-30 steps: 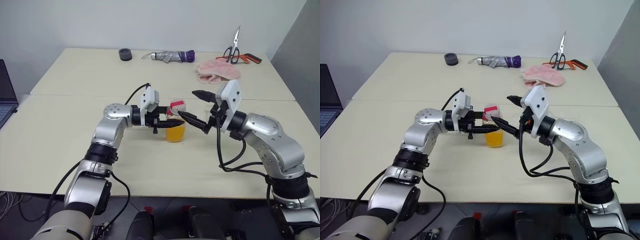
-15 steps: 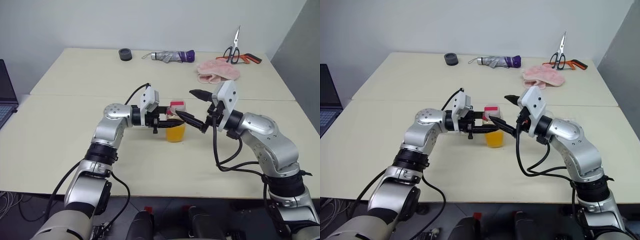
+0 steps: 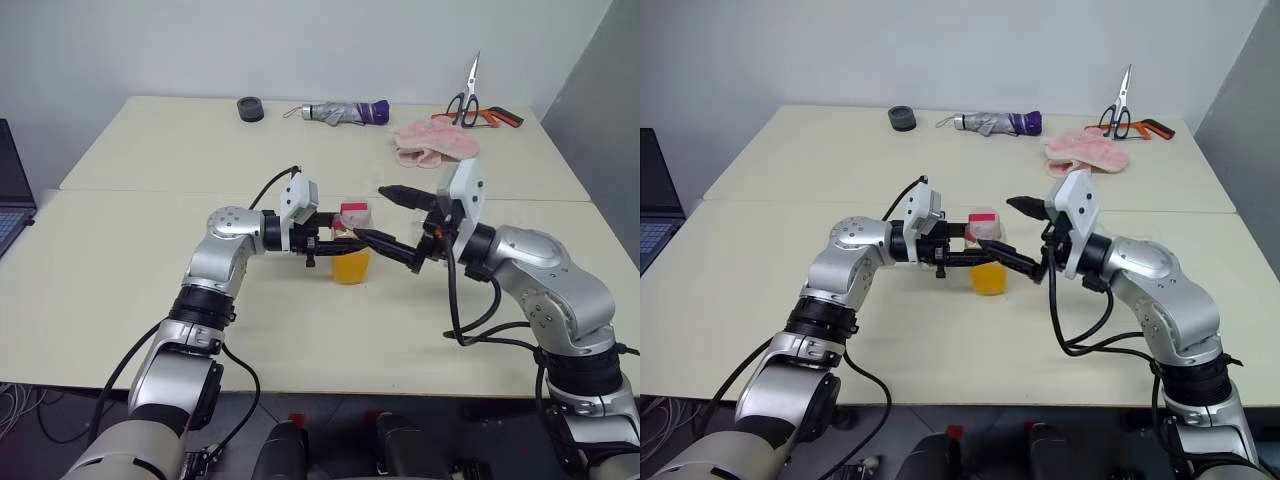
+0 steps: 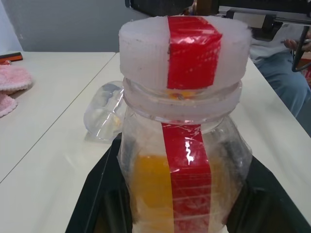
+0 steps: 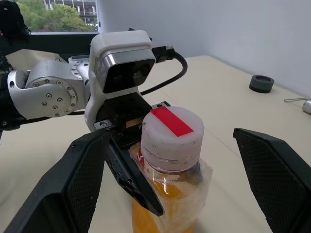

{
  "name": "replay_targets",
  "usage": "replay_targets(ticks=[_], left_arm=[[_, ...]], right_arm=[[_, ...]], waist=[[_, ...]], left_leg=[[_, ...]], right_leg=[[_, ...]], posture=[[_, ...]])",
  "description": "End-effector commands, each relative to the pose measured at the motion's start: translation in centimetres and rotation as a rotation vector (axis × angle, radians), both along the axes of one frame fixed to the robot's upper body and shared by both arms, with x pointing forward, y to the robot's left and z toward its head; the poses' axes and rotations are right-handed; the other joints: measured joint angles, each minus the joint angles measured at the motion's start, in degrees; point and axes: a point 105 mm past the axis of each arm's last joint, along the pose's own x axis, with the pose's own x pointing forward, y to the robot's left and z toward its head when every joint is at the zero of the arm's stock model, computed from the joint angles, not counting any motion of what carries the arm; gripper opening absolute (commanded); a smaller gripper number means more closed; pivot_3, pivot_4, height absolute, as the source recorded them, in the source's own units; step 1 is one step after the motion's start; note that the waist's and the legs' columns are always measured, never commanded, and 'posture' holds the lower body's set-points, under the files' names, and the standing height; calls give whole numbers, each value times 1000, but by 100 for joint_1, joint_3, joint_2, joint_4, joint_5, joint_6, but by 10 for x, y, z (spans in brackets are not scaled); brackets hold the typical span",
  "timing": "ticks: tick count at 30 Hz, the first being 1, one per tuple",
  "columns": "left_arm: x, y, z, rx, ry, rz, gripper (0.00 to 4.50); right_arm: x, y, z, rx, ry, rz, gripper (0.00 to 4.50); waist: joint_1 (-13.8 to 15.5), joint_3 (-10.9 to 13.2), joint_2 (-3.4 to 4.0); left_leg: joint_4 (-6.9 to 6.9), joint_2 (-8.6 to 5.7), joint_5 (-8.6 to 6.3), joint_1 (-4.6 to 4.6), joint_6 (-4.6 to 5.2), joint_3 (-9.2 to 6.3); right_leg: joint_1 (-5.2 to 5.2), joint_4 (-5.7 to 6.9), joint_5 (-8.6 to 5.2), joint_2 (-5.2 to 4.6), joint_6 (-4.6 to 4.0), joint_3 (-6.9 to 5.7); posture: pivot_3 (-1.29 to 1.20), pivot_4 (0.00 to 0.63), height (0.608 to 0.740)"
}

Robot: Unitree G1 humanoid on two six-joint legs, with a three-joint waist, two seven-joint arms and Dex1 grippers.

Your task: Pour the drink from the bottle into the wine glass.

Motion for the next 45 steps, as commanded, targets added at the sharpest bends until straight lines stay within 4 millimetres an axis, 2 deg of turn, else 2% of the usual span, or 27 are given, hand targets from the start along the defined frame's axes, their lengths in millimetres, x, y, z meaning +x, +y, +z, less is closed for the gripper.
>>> replay_targets(ticks=[1,16,29,32,38,41,45], left_arm=[[-1,-2,23,-23,-89,-19,1821],[-3,-5,23,-27,-88,-32,1821],[-3,-4,23,-23,-87,-31,1821],[-4,-4,23,-23,-87,-30,1821],[-3,-5,23,-24,-85,-29,1821],[-3,-4,22,-25,-85,-28,1821],[-4,-4,21,-27,-82,-24,1821]], right_arm=[[1,-3,14,19,-48,-9,4500],[7,10,15,18,15,57,4500],[15,21,13,11,-7,67,4500],[16,22,15,22,-14,67,3889],[14,25,16,29,-23,77,1849],[13,27,16,7,-60,78,1839],[12,26,25,45,-155,55,1839]], waist=[[0,0,0],[-1,0,0],[-1,0,0],[-1,0,0],[0,0,0],[-1,0,0],[-1,0,0]], left_leg=[[0,0,0,0,0,0],[0,1,0,1,0,0],[0,1,0,0,0,0],[0,1,0,0,0,-1],[0,2,0,0,0,-1],[0,1,0,0,0,0],[0,2,0,0,0,-1]], right_leg=[[0,0,0,0,0,0],[0,0,0,0,0,-1],[0,0,0,0,0,-1],[0,0,0,0,0,-2],[0,0,0,0,0,-1],[0,0,0,-1,0,-1],[0,0,0,0,0,-2]], posture=[[0,150,740],[0,150,740],[0,150,740],[0,150,740],[0,150,740],[0,150,740],[0,150,740]])
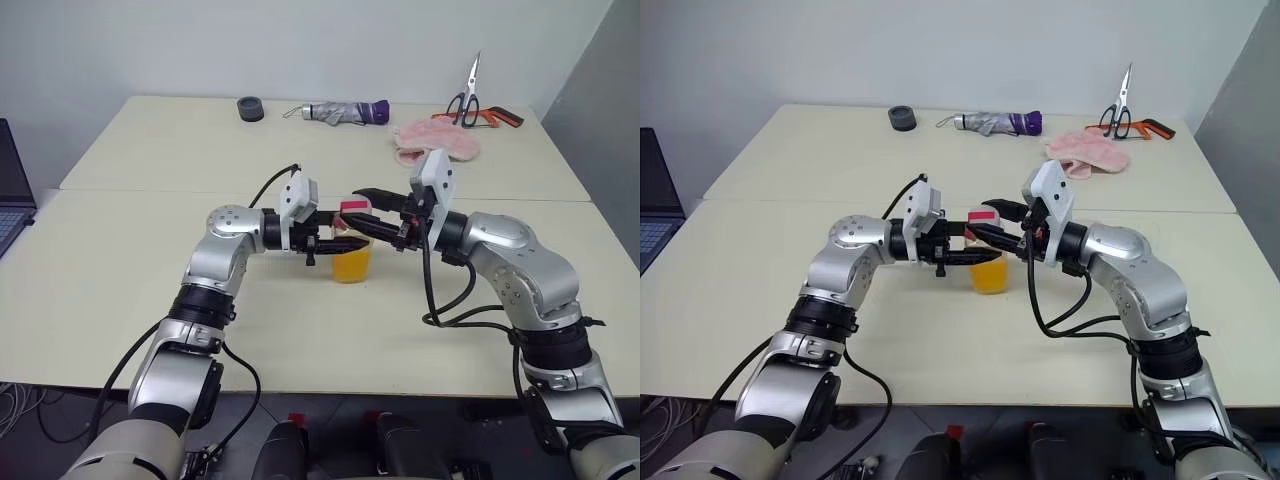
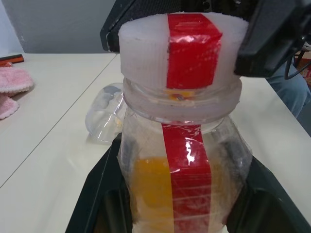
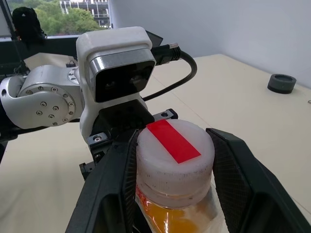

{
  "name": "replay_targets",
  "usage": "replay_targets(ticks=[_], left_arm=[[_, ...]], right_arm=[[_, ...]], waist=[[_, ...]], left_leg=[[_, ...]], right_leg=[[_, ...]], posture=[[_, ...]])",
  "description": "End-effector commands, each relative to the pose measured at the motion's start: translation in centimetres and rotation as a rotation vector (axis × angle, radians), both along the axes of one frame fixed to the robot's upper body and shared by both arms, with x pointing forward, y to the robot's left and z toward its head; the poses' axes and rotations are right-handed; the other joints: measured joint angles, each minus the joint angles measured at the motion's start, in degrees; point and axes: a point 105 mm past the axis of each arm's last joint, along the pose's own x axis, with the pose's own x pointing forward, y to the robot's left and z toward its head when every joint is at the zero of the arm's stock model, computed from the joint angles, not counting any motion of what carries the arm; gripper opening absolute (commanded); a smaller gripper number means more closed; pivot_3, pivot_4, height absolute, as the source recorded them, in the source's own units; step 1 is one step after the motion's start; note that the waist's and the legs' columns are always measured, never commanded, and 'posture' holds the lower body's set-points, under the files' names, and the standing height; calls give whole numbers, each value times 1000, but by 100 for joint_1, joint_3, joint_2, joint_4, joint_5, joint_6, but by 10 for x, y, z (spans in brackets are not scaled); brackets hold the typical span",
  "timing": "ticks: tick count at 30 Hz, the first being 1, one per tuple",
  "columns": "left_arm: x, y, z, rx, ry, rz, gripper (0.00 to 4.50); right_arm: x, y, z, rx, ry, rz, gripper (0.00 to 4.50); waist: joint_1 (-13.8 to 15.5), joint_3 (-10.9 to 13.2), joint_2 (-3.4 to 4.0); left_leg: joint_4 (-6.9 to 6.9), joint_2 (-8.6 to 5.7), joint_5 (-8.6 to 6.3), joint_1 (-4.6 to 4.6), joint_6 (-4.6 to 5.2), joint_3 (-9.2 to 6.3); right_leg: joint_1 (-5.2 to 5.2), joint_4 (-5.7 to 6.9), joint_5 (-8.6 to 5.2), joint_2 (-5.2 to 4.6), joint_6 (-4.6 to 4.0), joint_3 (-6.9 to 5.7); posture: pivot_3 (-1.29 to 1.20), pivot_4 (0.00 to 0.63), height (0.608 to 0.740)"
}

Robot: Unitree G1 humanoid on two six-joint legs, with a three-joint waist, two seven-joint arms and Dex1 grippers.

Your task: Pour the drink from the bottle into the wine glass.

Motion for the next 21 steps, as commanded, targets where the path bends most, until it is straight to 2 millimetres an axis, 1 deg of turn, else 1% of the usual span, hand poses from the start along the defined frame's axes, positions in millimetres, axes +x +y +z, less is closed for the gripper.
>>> replay_targets(ticks=[1,4,8,10,13,15,17,20,21], left_arm=[[-4,-4,18,-21,-72,-26,1821],[-5,-4,17,-23,-70,-24,1820],[-6,-4,16,-26,-68,-22,1817],[-6,-4,16,-27,-68,-20,1817],[-6,-4,16,-29,-68,-18,1817],[-6,-3,16,-30,-68,-17,1817],[-6,-3,16,-31,-68,-15,1817],[-6,-2,16,-32,-65,-12,1817],[-6,-1,16,-32,-65,-11,1817]], right_arm=[[-6,2,24,51,-155,0,1839],[-9,1,25,79,-150,6,1839],[-13,-8,26,178,-22,32,1834],[-15,-13,26,194,10,38,1759],[-16,-26,29,227,34,-4,1742],[-16,-36,27,207,27,-57,1742],[-18,-48,19,168,23,-109,1741],[-18,-78,-7,87,37,-245,1741],[-17,-85,-13,69,38,-279,1741]], waist=[[0,0,0],[1,0,0],[2,0,0],[3,0,0],[4,0,0],[4,0,0],[5,0,0],[9,0,0],[19,0,0]], left_leg=[[0,0,0,0,0,0],[0,-1,0,0,0,0],[1,0,0,-1,0,-1],[1,3,0,-2,0,-3],[1,3,0,-1,0,-3],[0,1,0,-1,0,-1],[0,1,0,-2,0,0],[-2,-3,-1,-3,1,0],[-3,-6,0,-4,1,0]], right_leg=[[0,0,0,0,0,0],[0,0,0,-1,0,1],[0,1,0,-2,0,0],[0,1,0,-3,0,-1],[0,1,0,-4,0,0],[0,1,0,-4,0,1],[0,0,0,-4,0,2],[0,-4,0,-3,0,1],[0,-4,0,-4,0,1]], posture=[[0,150,740],[0,150,740],[0,150,740],[0,150,740],[0,150,740],[0,150,740],[0,150,740],[0,150,740],[0,150,740]])
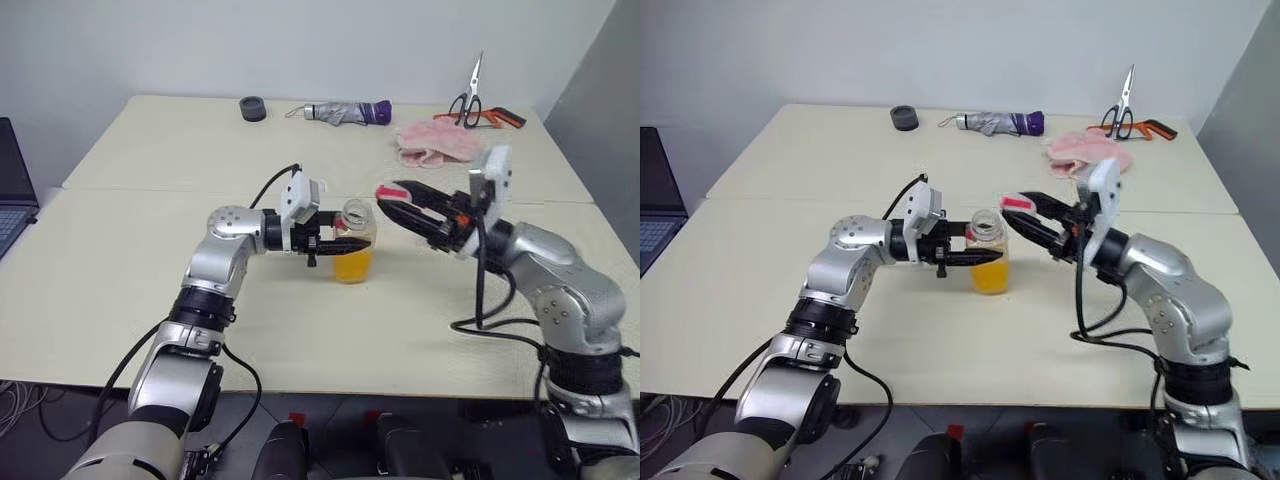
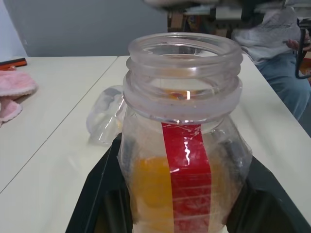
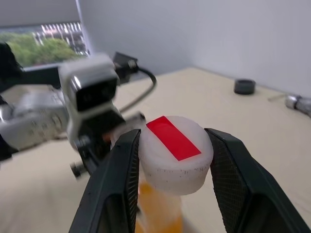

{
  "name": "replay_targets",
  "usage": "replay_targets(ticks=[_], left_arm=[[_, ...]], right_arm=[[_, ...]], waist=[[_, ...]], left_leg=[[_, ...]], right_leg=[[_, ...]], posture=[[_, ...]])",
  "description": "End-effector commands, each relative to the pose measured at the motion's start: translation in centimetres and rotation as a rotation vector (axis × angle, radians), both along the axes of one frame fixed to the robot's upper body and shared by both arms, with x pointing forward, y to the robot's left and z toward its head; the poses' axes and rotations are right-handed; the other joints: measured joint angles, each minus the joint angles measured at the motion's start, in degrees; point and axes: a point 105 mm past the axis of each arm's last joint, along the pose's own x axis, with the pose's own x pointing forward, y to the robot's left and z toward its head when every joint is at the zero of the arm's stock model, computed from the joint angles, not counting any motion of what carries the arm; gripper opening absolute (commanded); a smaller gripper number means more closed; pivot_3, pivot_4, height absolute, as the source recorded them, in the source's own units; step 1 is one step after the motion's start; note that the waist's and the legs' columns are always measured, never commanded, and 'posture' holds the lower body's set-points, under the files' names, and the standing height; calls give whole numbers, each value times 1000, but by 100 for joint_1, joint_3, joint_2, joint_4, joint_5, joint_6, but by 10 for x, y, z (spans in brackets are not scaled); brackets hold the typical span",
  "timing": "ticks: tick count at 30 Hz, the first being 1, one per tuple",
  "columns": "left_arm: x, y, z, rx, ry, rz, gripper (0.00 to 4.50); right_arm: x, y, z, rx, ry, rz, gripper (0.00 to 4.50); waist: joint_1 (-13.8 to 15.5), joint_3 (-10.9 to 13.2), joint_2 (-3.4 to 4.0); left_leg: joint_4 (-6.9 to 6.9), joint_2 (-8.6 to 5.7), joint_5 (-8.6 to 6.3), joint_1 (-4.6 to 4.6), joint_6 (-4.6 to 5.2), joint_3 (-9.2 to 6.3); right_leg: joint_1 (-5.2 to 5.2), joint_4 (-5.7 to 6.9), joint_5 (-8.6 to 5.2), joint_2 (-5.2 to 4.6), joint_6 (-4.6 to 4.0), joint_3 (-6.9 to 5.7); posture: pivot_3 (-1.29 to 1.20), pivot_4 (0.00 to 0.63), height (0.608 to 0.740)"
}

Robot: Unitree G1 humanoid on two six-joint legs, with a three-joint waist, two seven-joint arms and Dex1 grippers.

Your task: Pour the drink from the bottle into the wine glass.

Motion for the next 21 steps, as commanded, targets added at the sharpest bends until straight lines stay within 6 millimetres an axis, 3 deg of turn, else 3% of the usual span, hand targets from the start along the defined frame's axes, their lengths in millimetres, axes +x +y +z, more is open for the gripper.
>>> replay_targets(ticks=[1,5,10,14,18,21], left_arm=[[-3,0,17,-32,-56,-15,1817],[-2,1,17,-33,-55,-9,1817],[0,3,19,-35,-56,-1,1817],[1,6,20,-37,-58,13,1817],[3,14,21,-44,-53,55,1817],[9,24,22,-62,-48,125,1817]], right_arm=[[-1,-28,-11,-62,-33,-130,1741],[6,-80,-79,-190,103,-362,1741],[11,-108,-135,-290,205,-509,1741],[13,-111,-137,-271,212,-527,3063],[8,-110,-126,-241,217,-467,4431],[1,-110,-117,-268,211,-418,4500]], waist=[[5,1,-1],[2,0,-2],[-35,1,1],[-58,1,1],[-56,1,1],[-51,2,2]], left_leg=[[1,0,0,0,0,-1],[2,0,0,5,0,4],[1,2,0,14,0,17],[1,8,1,21,-1,18],[1,8,1,20,-1,18],[1,6,0,17,-1,17]], right_leg=[[1,-1,0,0,0,-1],[2,2,0,2,1,5],[5,5,0,5,1,16],[7,9,0,12,1,19],[8,8,0,12,1,19],[8,6,0,11,1,19]], posture=[[0,150,740],[0,150,740],[0,150,740],[0,150,740],[0,150,740],[0,150,740]])
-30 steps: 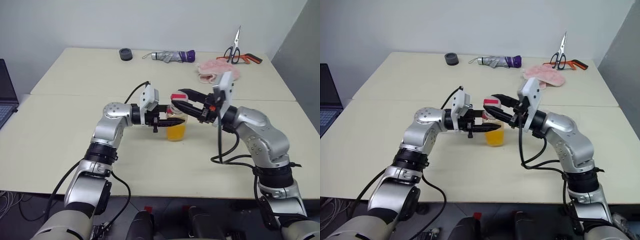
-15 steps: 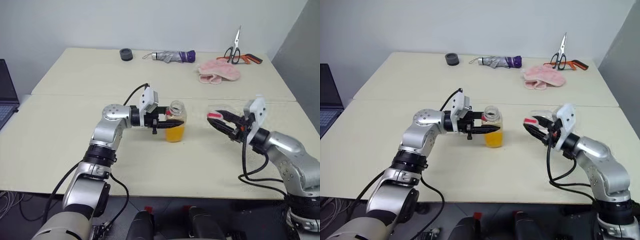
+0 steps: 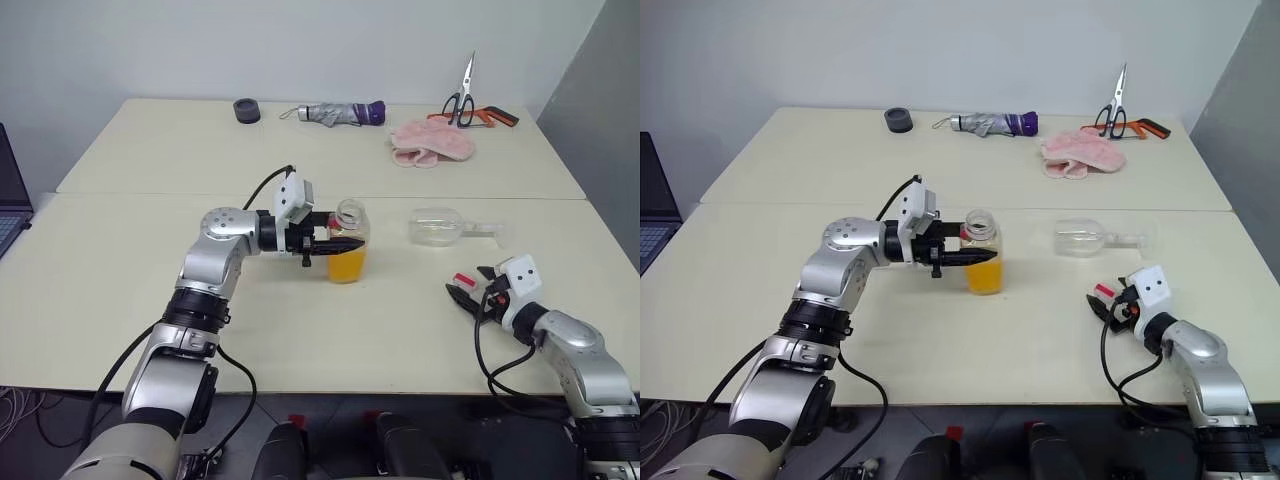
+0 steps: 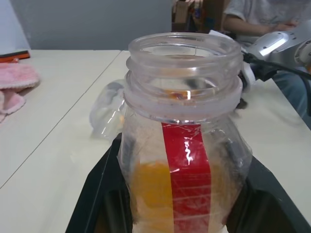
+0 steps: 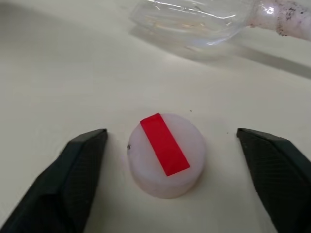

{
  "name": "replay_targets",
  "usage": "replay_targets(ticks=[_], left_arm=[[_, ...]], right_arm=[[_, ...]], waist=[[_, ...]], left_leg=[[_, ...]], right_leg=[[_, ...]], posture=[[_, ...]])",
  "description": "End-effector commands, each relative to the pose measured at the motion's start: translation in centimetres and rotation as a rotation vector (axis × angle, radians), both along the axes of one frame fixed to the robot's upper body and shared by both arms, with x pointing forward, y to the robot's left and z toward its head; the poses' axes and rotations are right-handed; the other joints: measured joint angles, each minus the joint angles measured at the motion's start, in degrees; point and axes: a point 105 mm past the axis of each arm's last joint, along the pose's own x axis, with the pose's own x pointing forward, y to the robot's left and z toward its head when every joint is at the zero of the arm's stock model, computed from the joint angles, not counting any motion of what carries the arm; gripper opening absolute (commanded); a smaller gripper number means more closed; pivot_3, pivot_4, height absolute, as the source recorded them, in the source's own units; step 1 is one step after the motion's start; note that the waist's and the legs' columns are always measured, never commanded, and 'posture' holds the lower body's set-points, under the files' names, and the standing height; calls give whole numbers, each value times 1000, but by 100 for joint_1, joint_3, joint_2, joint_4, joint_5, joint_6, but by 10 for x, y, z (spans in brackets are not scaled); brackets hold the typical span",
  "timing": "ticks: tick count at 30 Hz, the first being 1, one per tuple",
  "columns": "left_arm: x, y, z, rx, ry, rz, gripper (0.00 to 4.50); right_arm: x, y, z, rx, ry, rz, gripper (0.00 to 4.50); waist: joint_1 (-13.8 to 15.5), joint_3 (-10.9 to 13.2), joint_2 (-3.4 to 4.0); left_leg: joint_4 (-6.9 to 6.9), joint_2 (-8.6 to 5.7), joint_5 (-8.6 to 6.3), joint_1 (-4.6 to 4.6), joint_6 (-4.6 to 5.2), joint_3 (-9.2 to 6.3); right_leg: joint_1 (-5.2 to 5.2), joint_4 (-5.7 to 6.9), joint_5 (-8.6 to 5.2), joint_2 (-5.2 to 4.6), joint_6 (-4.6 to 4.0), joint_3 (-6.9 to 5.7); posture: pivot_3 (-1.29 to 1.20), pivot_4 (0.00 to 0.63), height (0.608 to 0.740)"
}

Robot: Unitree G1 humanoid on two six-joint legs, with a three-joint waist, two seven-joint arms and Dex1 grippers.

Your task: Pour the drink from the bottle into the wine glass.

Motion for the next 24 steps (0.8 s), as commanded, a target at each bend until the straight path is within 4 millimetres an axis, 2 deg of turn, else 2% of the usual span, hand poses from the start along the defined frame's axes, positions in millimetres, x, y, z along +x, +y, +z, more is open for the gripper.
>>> replay_targets(ticks=[1,4,9,13,17,24], left_arm=[[7,17,21,-65,-66,102,1817],[22,42,22,-80,-79,271,1817],[43,92,26,-117,-79,559,1816],[55,126,25,-141,-53,755,1816],[62,162,28,-191,-50,948,1815],[64,192,25,-208,-59,1115,1815]], right_arm=[[-6,-1,29,-26,-58,69,4500],[-12,11,54,-44,-96,152,4500],[-25,87,92,14,-148,473,4500],[-18,143,112,57,-205,627,4500],[-3,189,116,42,-229,696,4500],[10,227,119,11,-249,729,4500]], waist=[[3,0,0],[-7,0,0],[-66,0,0],[-51,1,0],[-51,0,-2],[-32,0,-2]], left_leg=[[0,-1,0,0,0,0],[0,1,0,1,0,1],[0,12,0,6,0,-5],[5,10,0,0,0,-16],[7,6,1,-9,-1,-20],[6,9,0,-15,-1,-24]], right_leg=[[0,0,0,-1,0,0],[0,0,0,-2,0,1],[0,3,0,11,0,-1],[1,1,0,9,0,-13],[-3,0,1,-3,-1,-22],[-8,0,1,-32,-1,-25]], posture=[[0,150,740],[0,150,740],[0,150,740],[0,150,740],[0,150,740],[0,150,740]])
